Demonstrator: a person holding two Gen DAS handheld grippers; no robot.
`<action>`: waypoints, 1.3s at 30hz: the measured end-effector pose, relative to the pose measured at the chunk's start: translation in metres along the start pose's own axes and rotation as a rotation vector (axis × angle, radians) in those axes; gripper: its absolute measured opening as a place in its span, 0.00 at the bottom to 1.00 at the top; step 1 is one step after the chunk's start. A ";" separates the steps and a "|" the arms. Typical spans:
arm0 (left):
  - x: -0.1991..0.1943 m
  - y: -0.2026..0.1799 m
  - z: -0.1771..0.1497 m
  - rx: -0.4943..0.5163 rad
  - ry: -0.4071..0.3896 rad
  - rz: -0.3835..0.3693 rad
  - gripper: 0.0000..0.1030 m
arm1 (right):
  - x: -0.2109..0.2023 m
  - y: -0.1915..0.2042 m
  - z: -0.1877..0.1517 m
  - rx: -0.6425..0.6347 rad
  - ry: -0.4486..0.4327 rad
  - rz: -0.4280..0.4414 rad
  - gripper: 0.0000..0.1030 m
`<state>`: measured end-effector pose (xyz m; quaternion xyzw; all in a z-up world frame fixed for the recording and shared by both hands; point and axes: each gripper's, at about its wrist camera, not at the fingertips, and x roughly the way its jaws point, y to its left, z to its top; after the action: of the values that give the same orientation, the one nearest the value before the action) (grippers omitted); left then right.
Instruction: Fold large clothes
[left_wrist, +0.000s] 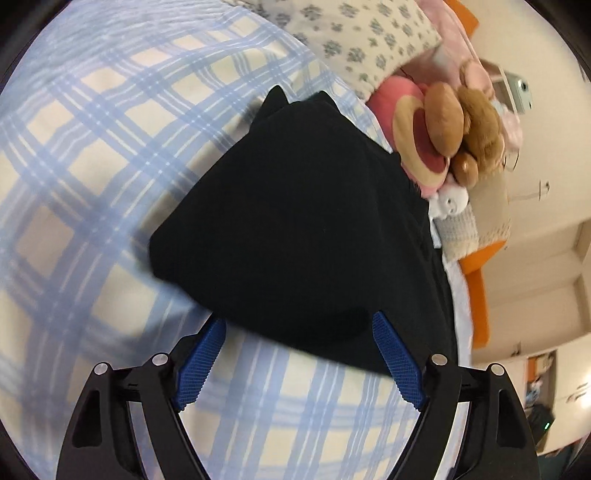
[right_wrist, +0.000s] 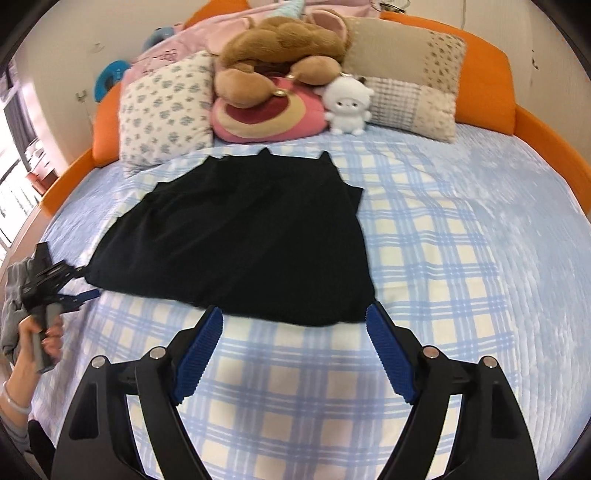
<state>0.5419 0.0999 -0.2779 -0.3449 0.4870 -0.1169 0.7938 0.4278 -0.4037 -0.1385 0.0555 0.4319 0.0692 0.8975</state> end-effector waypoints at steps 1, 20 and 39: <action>0.004 0.001 0.004 -0.007 -0.014 -0.002 0.81 | 0.004 0.006 0.001 -0.009 0.001 0.010 0.77; 0.011 -0.019 0.049 0.069 -0.058 0.088 0.41 | 0.123 0.105 0.096 0.112 0.036 0.251 0.25; -0.014 -0.120 0.067 0.347 -0.047 0.206 0.26 | 0.187 0.100 0.016 0.238 0.085 0.290 0.05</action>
<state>0.6097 0.0481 -0.1691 -0.1537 0.4737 -0.1092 0.8602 0.5482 -0.2742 -0.2557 0.2201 0.4622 0.1485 0.8461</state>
